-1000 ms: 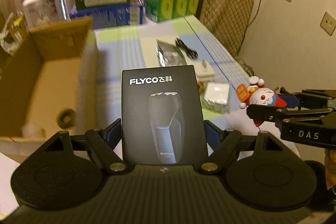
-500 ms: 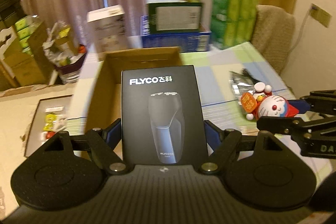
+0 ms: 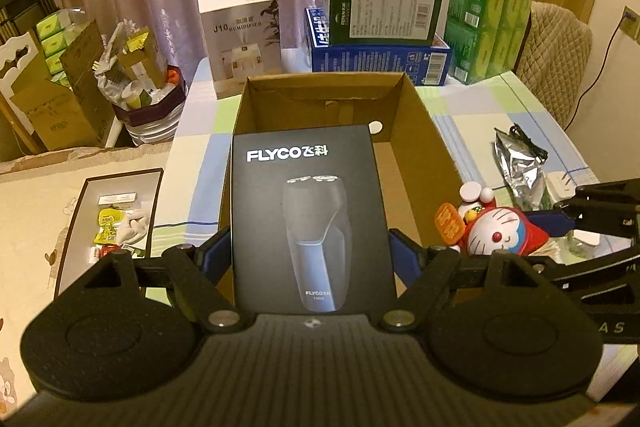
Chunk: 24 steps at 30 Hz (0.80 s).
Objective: Organize objects
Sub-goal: 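Carry the FLYCO box and Doraemon figure over the cardboard box, then lower both held items into the cardboard box and open both tools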
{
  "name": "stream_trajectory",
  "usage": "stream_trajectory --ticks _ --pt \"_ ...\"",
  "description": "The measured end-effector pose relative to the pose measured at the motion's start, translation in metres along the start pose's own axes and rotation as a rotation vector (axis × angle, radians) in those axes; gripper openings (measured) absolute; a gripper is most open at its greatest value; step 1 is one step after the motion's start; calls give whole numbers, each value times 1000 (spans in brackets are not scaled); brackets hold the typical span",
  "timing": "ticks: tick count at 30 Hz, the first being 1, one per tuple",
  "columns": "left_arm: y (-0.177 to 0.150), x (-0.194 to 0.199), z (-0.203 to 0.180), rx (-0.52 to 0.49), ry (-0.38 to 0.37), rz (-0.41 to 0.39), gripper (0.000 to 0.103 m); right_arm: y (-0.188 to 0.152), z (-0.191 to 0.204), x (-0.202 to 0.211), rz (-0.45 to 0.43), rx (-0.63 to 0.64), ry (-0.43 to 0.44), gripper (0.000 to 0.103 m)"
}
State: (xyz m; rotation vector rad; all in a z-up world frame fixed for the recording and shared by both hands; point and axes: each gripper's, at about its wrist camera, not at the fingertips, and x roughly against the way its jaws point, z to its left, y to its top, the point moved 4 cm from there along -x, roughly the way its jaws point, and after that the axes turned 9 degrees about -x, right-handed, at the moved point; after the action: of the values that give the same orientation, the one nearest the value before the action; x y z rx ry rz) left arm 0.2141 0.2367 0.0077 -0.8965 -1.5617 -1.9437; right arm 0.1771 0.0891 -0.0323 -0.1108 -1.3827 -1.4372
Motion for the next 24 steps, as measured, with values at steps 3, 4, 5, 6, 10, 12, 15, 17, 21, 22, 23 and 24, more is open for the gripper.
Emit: stream_trajectory --ticks 3,4,5,6,10,12,15,17,21,22,23,24 --pt "-2 -10 1 0 -10 8 77 -3 -2 -8 14 5 -8 42" --pt "-2 -13 2 2 -12 9 78 -5 -3 -10 19 5 -12 42" --pt "-3 -15 2 4 -12 10 78 -5 -4 -12 23 4 -14 42" --pt "-4 -18 3 7 -12 12 79 -6 -4 -13 27 2 -16 42" --pt "-7 -22 6 32 -8 17 79 -8 -6 -15 33 5 -18 42" --pt "-9 -22 6 40 -12 15 79 -8 -5 -15 32 8 -21 42" --pt "-11 -20 6 38 -10 15 79 -8 -5 -16 34 7 -18 42" --pt "-11 -19 6 39 -10 14 79 -9 -5 -16 35 7 -19 42" --pt "-11 -13 8 46 -6 5 79 -10 -4 -15 35 10 -20 42" --pt "-11 -12 8 47 -4 3 79 -10 -4 -14 35 10 -21 42" --pt "-11 -10 9 47 -2 1 79 -9 -4 -14 35 11 -21 42" --pt "-11 -9 9 46 0 0 79 -10 -3 -14 33 13 -23 42"
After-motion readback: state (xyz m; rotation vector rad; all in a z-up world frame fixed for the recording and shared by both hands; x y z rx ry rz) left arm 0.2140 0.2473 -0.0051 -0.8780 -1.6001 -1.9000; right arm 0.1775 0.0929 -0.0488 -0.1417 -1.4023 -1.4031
